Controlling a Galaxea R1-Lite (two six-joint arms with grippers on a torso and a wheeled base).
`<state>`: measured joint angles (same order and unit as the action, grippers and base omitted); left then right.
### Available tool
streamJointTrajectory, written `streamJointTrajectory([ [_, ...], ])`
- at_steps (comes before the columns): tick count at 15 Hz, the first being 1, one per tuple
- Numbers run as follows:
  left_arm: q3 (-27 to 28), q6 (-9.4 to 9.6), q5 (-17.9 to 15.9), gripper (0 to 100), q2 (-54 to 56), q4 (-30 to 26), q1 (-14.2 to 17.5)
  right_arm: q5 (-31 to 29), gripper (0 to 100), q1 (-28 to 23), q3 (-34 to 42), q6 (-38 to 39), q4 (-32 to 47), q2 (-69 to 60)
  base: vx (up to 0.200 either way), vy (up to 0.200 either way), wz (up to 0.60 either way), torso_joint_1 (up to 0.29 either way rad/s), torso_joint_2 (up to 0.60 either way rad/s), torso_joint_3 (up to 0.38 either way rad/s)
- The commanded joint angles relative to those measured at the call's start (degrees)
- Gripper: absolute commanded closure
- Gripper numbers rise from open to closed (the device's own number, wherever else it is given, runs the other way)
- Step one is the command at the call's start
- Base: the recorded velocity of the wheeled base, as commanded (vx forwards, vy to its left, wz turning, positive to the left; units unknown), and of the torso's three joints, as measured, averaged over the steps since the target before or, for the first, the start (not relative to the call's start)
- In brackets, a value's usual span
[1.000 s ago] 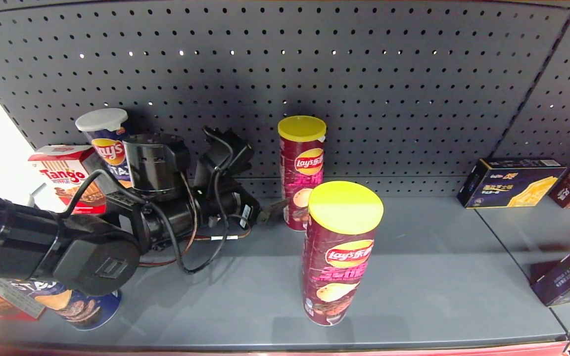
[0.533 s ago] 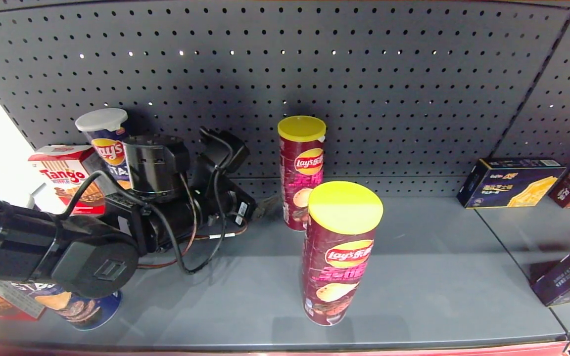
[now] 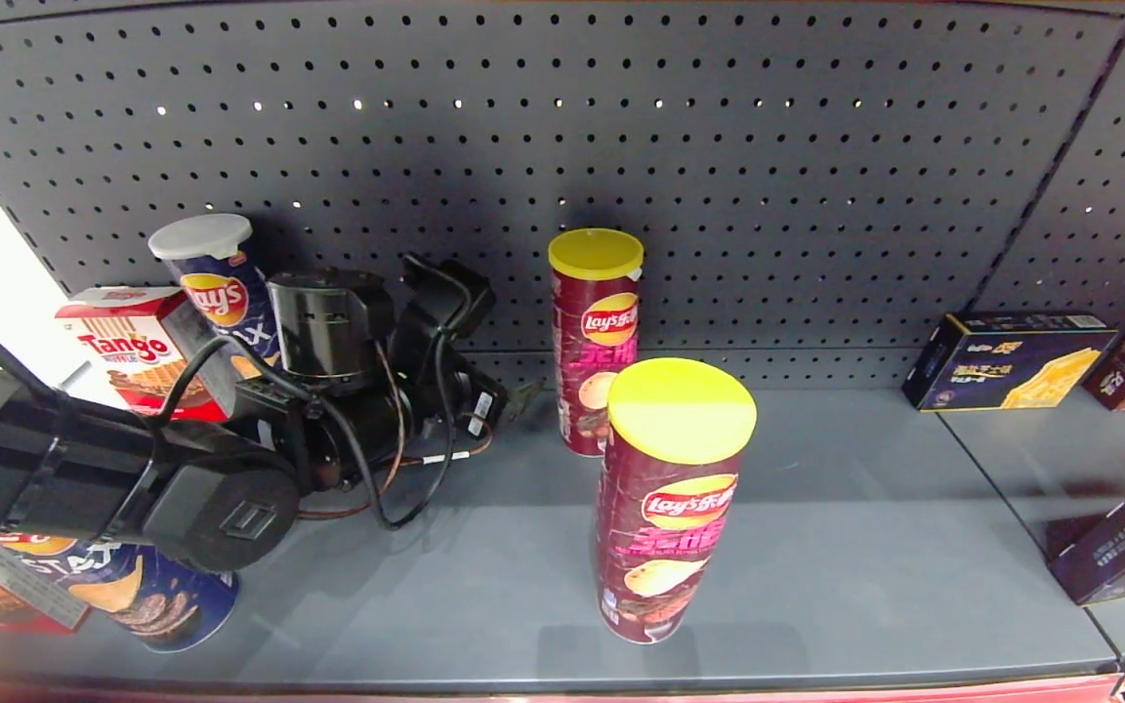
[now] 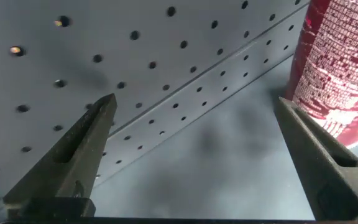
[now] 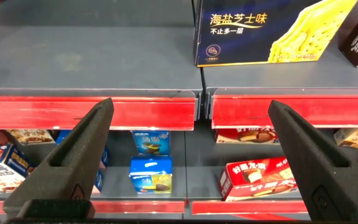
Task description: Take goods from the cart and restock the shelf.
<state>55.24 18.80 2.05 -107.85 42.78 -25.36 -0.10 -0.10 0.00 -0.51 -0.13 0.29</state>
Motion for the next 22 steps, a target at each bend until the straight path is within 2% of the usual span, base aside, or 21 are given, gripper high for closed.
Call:
streamJointTrajectory([
  [1,1.28,-0.08,0.06,0,-1.93,0.03,-0.31,0.01,0,0.01,0.00,-0.02,-0.04,0.06,0.000,0.000,0.00,0.000,0.00,0.000],
  [9,3.12,-0.08,0.06,0,-4.12,-0.06,-2.33,0.01,0,0.01,0.00,-0.02,-0.04,0.06,0.000,0.000,0.00,0.000,0.00,0.000],
  [16,4.18,-0.08,0.06,0,-4.65,-0.06,-2.77,0.01,0,0.01,0.00,-0.02,-0.04,0.06,0.000,0.000,0.00,0.000,0.00,0.000],
  [20,3.21,0.01,0.06,0,-3.86,0.11,-2.94,0.01,0,0.01,0.00,-0.02,-0.04,0.06,0.000,0.000,0.00,0.000,0.00,0.000],
  [22,1.28,-0.08,0.41,0,1.15,-0.15,-3.21,0.01,0,0.01,0.00,-0.02,-0.04,0.15,0.000,0.000,0.00,0.000,0.00,0.000],
])
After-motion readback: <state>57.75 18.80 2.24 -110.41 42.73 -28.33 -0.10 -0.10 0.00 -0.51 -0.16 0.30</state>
